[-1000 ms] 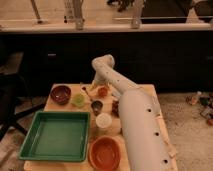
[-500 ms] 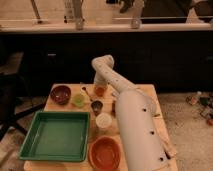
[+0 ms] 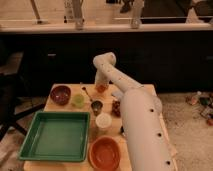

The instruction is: Place apple in metal cup

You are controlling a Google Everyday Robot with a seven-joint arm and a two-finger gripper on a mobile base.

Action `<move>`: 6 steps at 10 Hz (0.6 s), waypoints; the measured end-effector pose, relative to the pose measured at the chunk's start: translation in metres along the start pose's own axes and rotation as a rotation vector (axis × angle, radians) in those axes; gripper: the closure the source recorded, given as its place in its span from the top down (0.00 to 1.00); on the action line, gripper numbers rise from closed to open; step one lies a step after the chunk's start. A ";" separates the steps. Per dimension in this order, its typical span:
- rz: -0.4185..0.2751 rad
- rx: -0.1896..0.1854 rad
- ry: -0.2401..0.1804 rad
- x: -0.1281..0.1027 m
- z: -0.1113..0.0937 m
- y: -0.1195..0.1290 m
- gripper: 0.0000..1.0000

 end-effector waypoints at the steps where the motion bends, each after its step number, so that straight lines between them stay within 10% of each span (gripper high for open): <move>1: -0.003 -0.002 0.010 0.000 -0.014 -0.002 0.00; 6: -0.027 -0.047 -0.001 -0.025 -0.058 -0.011 0.00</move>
